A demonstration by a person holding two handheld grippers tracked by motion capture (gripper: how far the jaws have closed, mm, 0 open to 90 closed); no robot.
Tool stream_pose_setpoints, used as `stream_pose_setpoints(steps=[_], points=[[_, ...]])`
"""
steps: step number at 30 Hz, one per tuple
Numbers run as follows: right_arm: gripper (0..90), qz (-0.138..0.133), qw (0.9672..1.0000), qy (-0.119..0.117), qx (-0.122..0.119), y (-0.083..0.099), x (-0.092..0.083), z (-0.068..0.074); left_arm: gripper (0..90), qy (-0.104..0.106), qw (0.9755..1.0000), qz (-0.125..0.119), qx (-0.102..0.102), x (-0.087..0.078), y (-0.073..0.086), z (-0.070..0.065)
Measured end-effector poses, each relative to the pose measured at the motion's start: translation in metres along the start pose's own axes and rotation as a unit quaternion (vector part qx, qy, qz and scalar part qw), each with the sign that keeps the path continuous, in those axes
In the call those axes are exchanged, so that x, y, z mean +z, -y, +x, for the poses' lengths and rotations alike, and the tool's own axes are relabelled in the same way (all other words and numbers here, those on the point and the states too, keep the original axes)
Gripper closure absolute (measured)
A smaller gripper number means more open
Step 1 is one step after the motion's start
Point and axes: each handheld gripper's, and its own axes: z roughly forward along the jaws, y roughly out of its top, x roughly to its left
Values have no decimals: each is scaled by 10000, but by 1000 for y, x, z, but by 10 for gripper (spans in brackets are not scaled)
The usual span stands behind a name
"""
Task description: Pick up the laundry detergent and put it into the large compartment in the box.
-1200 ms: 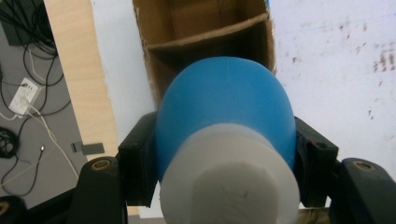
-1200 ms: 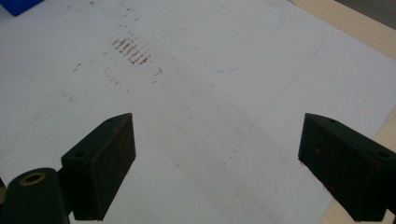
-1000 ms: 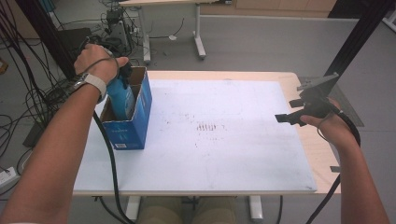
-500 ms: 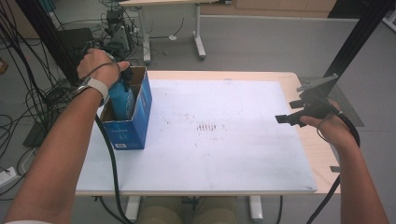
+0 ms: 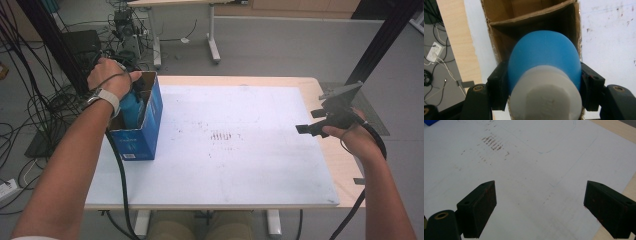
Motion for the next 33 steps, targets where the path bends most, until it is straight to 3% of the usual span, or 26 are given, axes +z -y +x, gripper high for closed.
stream_pose_setpoints(steps=[33], points=[[110,13,10000,-16,46,4,2,-1,376,-15,10000,-4,37,25,3,-2]])
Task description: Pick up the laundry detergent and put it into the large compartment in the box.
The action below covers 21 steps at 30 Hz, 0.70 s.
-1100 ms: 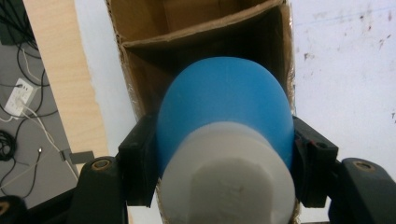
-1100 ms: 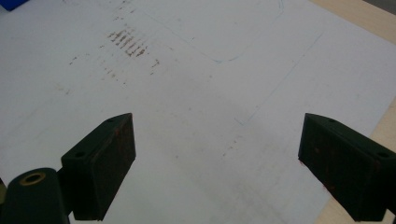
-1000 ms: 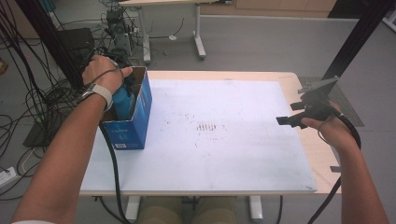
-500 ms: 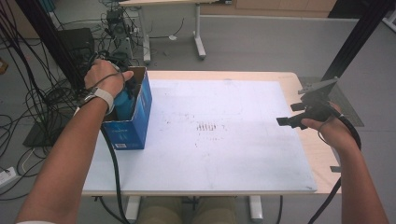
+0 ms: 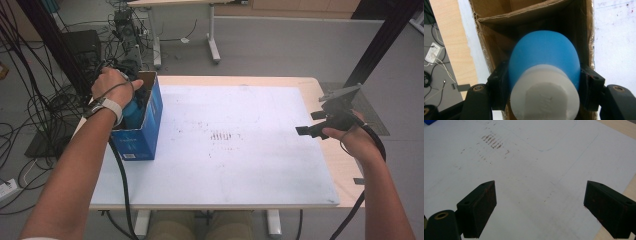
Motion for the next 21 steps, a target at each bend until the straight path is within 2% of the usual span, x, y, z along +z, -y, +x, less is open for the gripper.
stream_pose_setpoints(steps=[9,16,21], points=[[110,6,10000,9,38,3,-1,0,376,35,10000,73,14,12,-2,0],[110,3,10000,22,51,5,-2,0,376,-22,10000,83,7,18,-2,-1],[110,15,10000,19,50,5,-2,0,376,16,10000,82,30,19,-1,1]])
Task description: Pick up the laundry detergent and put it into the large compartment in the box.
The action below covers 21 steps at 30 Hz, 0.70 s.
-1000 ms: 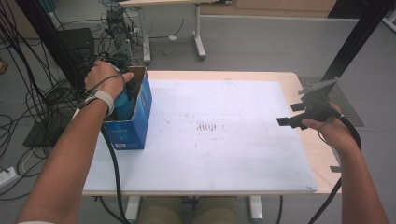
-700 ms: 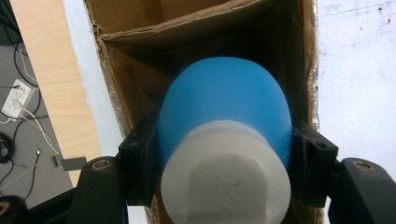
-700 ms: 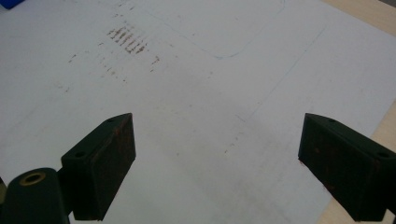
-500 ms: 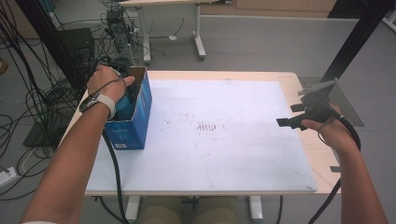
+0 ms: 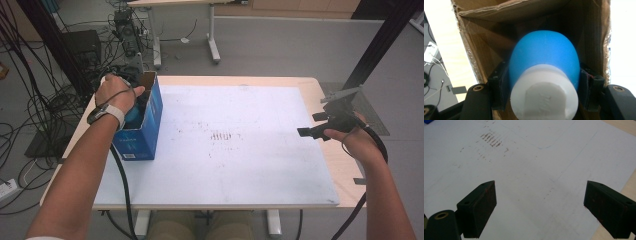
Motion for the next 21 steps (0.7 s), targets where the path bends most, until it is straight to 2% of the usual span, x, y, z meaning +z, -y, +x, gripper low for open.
stream_pose_setpoints(steps=[21], points=[[110,-7,10000,13,10,2,-3,1,375,-54,10000,-16,27,1,1,-5]])
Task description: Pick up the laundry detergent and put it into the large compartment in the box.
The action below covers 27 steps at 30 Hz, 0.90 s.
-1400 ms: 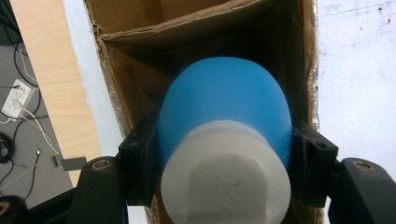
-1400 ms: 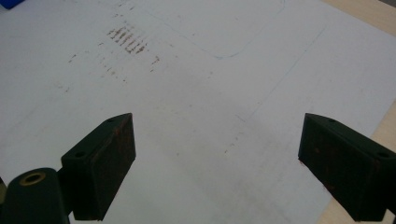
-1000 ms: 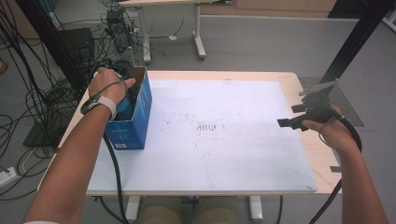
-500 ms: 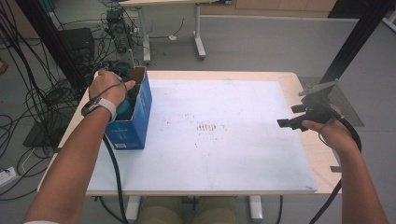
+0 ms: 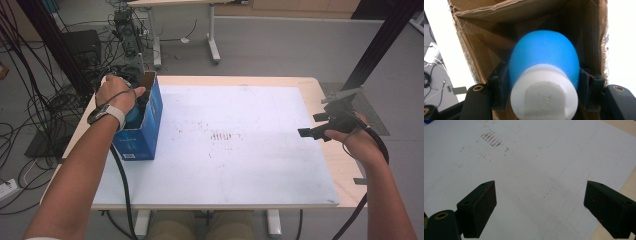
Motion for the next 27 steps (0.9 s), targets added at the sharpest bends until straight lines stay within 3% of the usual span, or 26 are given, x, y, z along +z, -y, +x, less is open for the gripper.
stream_pose_setpoints(steps=[27], points=[[110,1,10000,10,-16,-2,-1,2,375,22,10000,-24,-11,-1,2,1]])
